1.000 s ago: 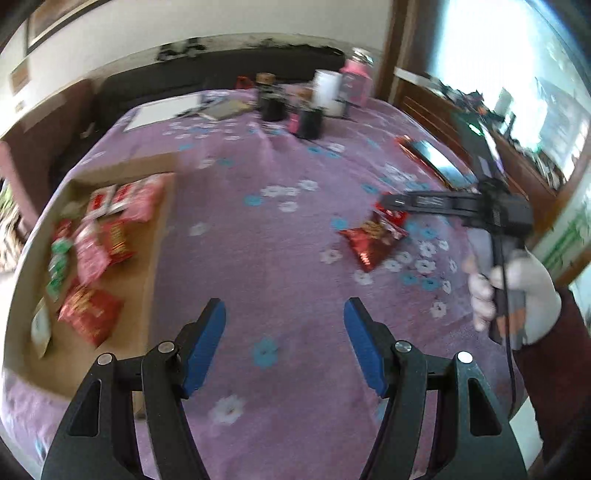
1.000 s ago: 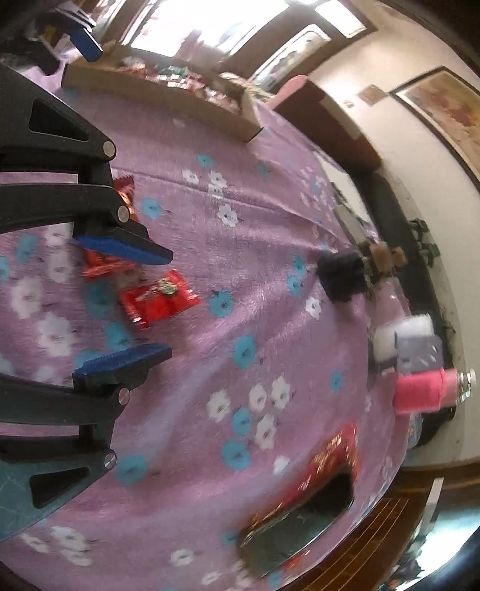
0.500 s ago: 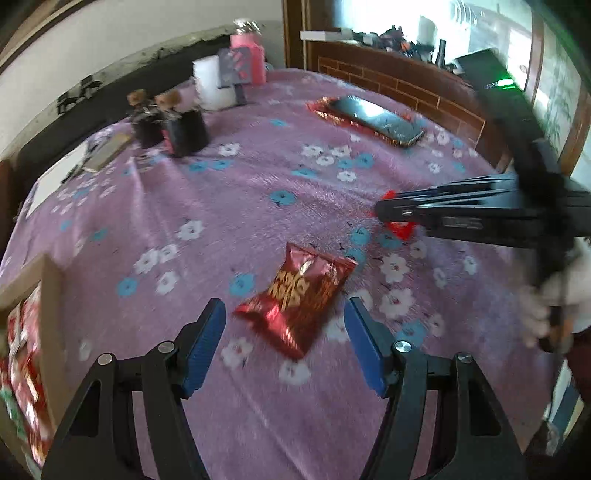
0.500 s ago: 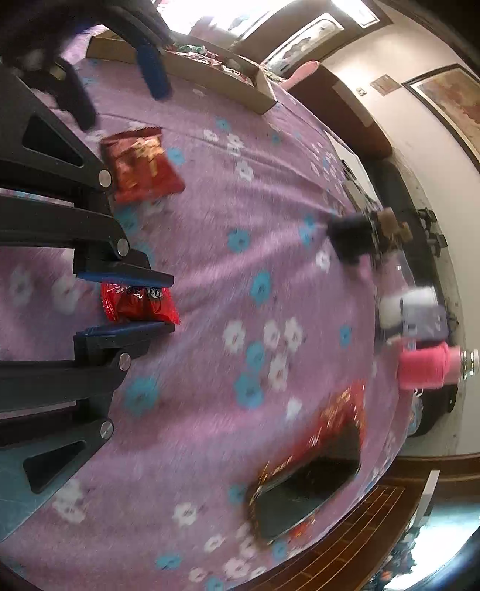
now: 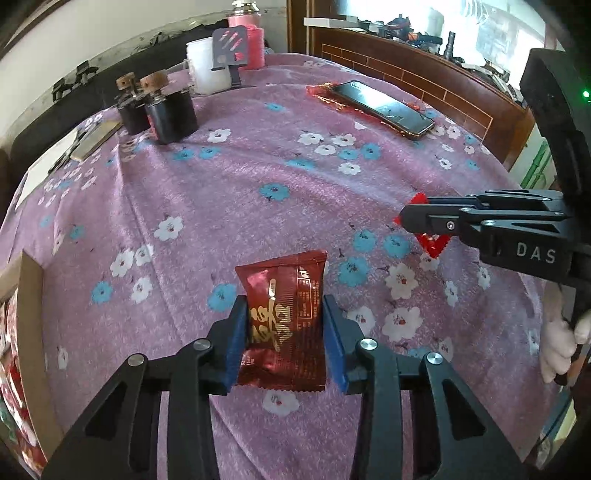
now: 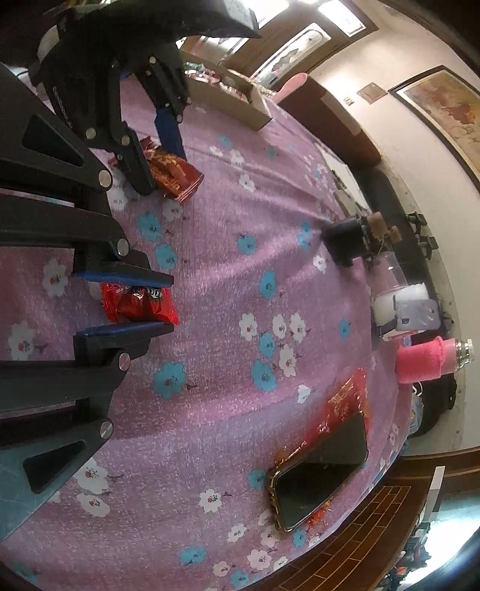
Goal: Organize snacks
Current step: 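Grasp the dark red gold-print pack with the left gripper while the right holds the red pack, then carry both packs into the cardboard box and open both grippers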
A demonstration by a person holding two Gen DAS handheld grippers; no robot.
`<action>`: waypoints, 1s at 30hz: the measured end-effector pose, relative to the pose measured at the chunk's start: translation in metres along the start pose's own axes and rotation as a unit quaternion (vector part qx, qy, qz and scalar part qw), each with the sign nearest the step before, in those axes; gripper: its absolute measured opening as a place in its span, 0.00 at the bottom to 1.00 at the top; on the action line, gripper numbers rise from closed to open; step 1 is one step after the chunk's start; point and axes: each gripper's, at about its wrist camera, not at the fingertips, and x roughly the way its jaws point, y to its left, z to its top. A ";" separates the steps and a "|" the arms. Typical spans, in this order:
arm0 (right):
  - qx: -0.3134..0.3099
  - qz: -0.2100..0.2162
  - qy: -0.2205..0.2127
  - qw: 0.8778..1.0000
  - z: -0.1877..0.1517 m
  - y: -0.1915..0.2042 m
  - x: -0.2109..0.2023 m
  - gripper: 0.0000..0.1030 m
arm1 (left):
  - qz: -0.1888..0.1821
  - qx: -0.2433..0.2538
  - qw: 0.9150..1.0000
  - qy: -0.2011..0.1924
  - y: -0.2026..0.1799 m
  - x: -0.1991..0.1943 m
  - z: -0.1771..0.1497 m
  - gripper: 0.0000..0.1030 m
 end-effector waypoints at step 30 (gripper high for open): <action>-0.227 0.148 0.029 0.962 -0.027 0.303 0.019 0.17 | 0.137 -0.304 0.938 -0.094 0.192 -0.171 -0.175 0.35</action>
